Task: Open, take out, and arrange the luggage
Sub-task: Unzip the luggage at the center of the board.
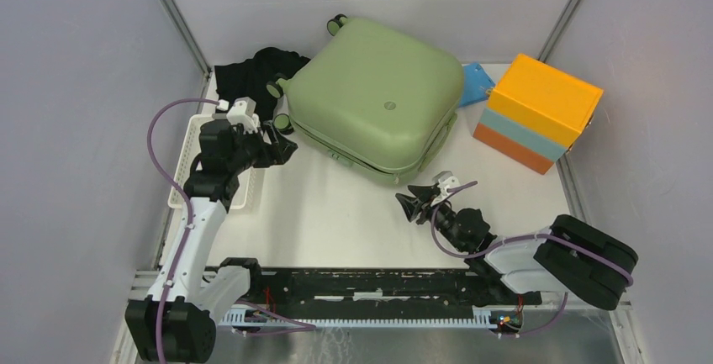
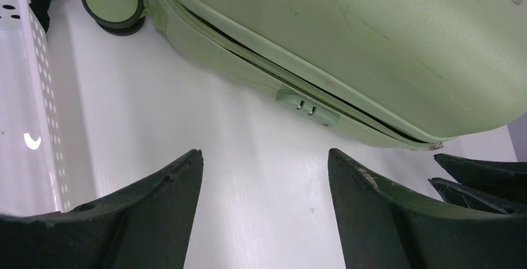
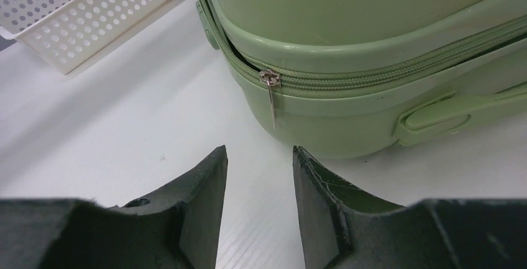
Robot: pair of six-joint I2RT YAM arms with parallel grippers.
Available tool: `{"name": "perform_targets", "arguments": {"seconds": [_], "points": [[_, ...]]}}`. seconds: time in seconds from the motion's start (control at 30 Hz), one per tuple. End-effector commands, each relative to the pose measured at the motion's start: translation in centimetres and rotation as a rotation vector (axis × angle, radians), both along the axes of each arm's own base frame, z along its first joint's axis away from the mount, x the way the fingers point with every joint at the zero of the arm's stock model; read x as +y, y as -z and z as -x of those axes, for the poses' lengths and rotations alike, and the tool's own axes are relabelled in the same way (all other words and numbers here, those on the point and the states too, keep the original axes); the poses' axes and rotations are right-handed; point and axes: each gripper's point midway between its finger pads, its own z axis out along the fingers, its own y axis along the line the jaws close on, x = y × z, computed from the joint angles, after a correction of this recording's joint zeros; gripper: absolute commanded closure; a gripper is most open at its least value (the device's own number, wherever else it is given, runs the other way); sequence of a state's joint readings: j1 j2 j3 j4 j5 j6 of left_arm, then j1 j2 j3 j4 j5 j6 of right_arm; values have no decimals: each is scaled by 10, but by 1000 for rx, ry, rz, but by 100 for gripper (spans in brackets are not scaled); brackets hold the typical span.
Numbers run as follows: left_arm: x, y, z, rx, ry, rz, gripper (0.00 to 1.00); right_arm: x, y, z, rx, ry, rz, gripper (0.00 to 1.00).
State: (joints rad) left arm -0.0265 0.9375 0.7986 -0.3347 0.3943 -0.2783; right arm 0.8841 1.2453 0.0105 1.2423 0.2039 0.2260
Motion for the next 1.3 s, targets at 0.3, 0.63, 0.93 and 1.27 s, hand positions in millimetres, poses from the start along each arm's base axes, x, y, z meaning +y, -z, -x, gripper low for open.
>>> {"name": "perform_targets", "arguments": {"seconds": [0.3,0.63,0.93,1.27], "points": [[2,-18,-3,-84,15,-38,20,13,-33,-22,-66,77,-119,52],[3,-19,-3,-92,10,-41,20,25,-37,-35,-59,105,-141,57],[3,-20,-2,-95,10,-40,20,30,-30,-34,-43,102,-136,76],[2,-20,-2,-96,12,-39,20,31,-25,-25,-33,81,-130,87]]}}
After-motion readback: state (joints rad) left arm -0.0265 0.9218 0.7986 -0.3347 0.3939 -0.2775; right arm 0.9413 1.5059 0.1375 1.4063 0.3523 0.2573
